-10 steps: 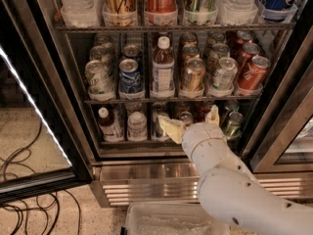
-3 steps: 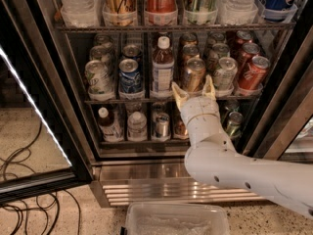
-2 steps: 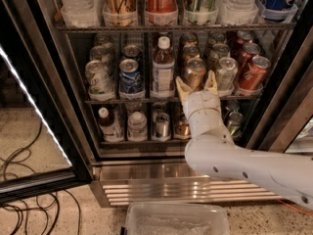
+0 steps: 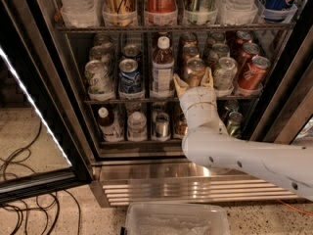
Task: Pick orange can from middle shelf of fridge
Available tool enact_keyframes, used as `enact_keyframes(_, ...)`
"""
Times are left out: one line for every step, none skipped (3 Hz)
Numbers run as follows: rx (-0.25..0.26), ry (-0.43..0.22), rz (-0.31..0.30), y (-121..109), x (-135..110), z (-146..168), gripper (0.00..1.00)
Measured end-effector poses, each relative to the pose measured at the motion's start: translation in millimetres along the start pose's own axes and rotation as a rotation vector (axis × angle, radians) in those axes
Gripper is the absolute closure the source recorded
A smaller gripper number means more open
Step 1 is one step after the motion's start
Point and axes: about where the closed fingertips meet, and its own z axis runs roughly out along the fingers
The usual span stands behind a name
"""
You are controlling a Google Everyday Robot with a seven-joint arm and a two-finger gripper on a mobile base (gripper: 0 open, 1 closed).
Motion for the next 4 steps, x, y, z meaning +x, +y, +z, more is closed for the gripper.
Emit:
enact_keyframes(-0.002, 0.003, 0.000, 1.3, 1.3, 3.6, 0.39)
enact_keyframes(-0.002, 0.003, 0.000, 1.3, 1.3, 3.6, 0.62)
enact_keyframes(-0.002, 0.003, 0.000, 1.3, 1.3, 3.6, 0.86)
enact_keyframes(0.026, 0.002, 0.017, -5.9, -8.2, 1.4, 1.00)
